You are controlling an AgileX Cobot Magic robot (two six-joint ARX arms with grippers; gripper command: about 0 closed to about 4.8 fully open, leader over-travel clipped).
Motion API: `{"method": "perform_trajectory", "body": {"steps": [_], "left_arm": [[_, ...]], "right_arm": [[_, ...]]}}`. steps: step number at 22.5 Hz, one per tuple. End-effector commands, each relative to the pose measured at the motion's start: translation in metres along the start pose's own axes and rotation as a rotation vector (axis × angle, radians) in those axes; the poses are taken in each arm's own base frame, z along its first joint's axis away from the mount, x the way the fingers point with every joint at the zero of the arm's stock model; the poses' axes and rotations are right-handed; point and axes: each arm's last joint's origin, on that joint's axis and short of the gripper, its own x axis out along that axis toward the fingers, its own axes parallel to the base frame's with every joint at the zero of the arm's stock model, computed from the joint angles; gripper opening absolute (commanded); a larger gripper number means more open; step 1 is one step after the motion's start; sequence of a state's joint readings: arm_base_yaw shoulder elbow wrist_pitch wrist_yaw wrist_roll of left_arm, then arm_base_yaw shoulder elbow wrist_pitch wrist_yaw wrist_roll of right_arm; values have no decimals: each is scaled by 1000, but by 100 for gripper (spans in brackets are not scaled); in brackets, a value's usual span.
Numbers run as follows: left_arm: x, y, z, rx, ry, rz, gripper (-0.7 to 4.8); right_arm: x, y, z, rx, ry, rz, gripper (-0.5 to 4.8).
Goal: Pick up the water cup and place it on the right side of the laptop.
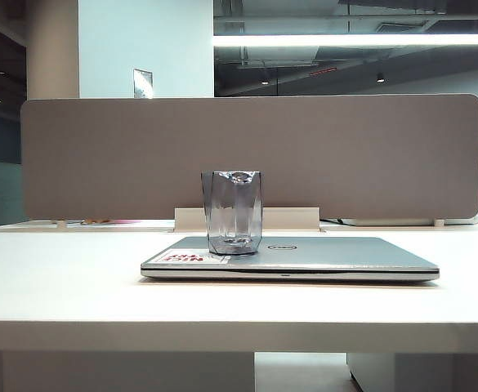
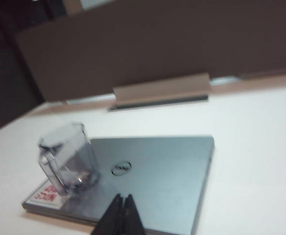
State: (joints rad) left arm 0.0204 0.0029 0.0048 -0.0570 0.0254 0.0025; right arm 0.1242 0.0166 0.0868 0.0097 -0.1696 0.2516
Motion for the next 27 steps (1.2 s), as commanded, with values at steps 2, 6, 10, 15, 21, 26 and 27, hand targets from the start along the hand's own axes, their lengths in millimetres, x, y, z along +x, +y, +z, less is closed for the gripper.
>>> {"method": "perform_trajectory", "body": {"steps": [2, 6, 10, 15, 21, 26, 27], "left_arm": [[0, 0, 1, -3, -6, -6, -3], [0, 0, 1, -3, -5, -6, -3], [0, 0, 1, -3, 2, -6, -3], [0, 0, 0, -4, 12, -6, -3], [0, 0, -1, -4, 14, -5, -3], [0, 0, -1, -4, 14, -5, -4], [0, 0, -1, -4, 14, -5, -4]], "right_arm": [[3, 8, 19, 4, -14, 1, -6], [14, 12, 30, 14, 56, 14, -6], [31, 16, 36, 21, 119, 33, -6], [58, 26, 33, 21, 151, 80, -6], [91, 52, 6, -6, 248, 171, -6], [126, 79, -11, -20, 353, 244, -6], [133, 83, -13, -23, 369, 249, -6]]}}
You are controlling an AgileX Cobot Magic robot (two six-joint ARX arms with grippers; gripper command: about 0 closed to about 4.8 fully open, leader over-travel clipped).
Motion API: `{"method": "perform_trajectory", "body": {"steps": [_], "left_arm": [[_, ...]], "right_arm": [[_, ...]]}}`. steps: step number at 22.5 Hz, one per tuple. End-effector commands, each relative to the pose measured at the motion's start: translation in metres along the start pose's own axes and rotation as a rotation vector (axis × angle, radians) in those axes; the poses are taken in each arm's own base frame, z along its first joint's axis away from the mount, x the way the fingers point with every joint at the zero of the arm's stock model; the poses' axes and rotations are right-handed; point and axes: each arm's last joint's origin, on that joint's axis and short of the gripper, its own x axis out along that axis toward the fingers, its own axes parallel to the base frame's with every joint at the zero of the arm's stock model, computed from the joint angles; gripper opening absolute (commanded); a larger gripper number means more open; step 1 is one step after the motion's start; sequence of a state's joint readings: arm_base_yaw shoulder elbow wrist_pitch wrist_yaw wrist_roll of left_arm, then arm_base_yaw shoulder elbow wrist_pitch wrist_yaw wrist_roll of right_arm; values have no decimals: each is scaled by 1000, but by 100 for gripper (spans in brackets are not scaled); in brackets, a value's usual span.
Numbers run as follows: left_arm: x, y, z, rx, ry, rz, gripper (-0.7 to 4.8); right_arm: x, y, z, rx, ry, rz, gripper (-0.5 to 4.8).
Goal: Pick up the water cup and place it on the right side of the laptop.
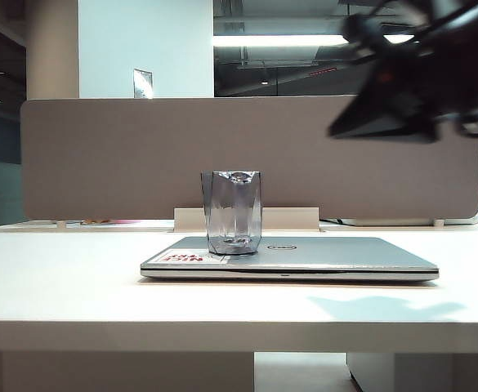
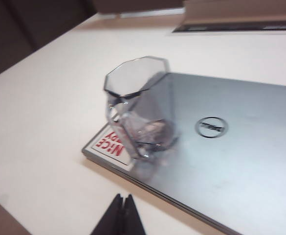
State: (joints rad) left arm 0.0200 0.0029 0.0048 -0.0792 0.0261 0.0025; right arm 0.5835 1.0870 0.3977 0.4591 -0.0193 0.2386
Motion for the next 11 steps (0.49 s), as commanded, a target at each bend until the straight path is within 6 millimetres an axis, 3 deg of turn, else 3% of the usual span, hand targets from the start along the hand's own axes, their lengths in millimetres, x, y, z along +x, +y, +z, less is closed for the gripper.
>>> {"method": "perform_trajectory", "body": {"steps": [1, 6, 11], "left_arm": [[0, 0, 2, -3, -8, -5, -4], [0, 0, 2, -3, -8, -5, -4], [0, 0, 2, -3, -8, -4, -4]], "right_arm": [[27, 10, 8, -11, 21, 28, -6], [59, 23, 7, -23, 73, 57, -6], [79, 33, -7, -32, 54, 104, -6]]}}
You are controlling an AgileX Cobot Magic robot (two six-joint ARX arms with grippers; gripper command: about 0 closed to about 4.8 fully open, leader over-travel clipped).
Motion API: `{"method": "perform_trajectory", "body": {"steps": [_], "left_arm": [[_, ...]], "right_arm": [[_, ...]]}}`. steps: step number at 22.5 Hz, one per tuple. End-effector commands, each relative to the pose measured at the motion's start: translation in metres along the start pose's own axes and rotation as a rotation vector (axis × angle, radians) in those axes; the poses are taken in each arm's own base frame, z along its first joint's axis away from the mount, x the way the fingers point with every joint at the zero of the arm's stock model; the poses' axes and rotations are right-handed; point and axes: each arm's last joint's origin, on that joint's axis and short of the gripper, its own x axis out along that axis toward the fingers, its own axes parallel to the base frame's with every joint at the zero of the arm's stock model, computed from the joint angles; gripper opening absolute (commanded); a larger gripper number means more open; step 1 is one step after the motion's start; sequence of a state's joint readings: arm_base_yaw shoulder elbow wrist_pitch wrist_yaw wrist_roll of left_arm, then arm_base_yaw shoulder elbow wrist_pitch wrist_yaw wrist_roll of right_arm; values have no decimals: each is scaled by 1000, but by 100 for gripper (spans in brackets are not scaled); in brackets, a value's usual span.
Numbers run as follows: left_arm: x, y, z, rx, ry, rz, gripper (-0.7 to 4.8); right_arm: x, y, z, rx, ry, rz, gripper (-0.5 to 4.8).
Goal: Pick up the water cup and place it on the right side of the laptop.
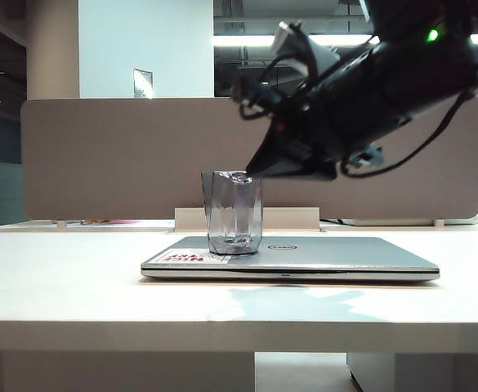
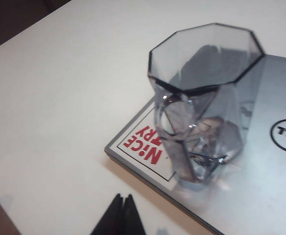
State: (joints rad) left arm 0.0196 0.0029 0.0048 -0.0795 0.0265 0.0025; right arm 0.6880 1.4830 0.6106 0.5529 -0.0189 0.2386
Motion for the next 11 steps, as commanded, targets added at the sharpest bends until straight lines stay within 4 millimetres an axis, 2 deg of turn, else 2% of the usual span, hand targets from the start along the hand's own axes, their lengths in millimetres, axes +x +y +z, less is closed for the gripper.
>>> {"method": "perform_trajectory", "body": {"steps": [1, 5, 11], "left_arm": [[0, 0, 2, -3, -8, -4, -4], [0, 0, 2, -3, -9, -4, -4], [0, 0, 2, -3, -9, -4, -4]], "right_arm": [[8, 7, -1, -11, -60, 35, -6], [21, 11, -10, -16, -58, 26, -6], [43, 17, -4, -19, -48, 36, -6]]}}
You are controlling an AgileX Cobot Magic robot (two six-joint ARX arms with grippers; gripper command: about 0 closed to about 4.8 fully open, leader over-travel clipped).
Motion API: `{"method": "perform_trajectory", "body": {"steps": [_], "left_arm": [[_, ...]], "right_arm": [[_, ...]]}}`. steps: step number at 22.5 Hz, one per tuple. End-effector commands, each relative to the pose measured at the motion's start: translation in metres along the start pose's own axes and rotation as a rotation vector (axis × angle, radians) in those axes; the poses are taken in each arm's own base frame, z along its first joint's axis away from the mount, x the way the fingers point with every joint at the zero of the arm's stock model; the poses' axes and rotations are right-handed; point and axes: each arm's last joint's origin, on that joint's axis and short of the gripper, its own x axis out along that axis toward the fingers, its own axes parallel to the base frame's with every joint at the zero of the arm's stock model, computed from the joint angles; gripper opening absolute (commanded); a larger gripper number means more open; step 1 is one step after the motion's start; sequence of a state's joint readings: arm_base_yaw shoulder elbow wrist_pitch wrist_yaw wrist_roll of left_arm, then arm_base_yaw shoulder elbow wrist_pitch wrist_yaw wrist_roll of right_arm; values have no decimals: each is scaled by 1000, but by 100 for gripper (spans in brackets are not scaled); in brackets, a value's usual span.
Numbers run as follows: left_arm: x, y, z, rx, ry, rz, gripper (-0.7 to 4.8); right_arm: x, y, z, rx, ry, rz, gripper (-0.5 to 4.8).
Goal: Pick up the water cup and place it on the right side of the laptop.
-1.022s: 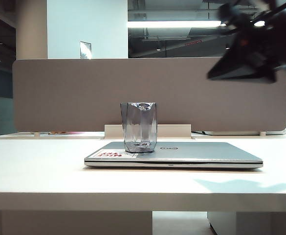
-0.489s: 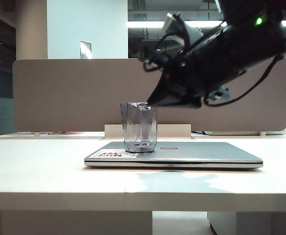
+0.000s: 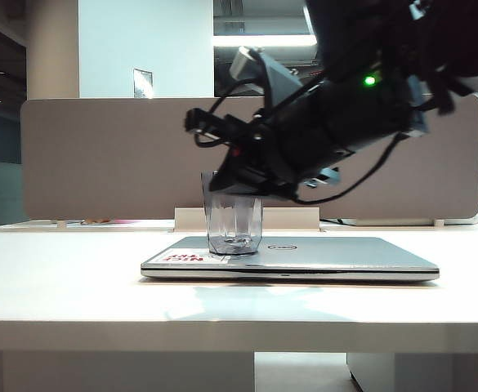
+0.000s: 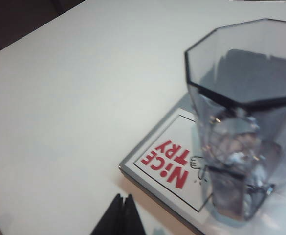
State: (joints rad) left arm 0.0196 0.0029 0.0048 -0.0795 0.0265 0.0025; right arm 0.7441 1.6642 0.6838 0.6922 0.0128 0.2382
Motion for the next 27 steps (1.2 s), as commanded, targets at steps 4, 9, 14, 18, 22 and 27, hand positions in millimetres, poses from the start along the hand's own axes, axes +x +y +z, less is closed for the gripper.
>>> {"method": "perform_trajectory", "body": {"steps": [4, 9, 14, 18, 22, 27], "left_arm": [[0, 0, 2, -3, -9, -4, -4], [0, 0, 2, -3, -9, -4, -4], [0, 0, 2, -3, -9, -4, -4], [0, 0, 2, -3, -9, -4, -4], [0, 0, 2, -3, -9, -4, -4], [0, 0, 2, -3, -9, -4, -4]], "right_arm": [[15, 1, 7, -3, -13, -44, -6], [16, -3, 9, -1, -30, -122, -6], [16, -16, 12, 10, -46, -188, -6], [15, -31, 15, 21, -55, -246, -6], [14, -42, 16, 28, -50, -304, -6], [12, -51, 18, 34, -59, -354, -6]]}}
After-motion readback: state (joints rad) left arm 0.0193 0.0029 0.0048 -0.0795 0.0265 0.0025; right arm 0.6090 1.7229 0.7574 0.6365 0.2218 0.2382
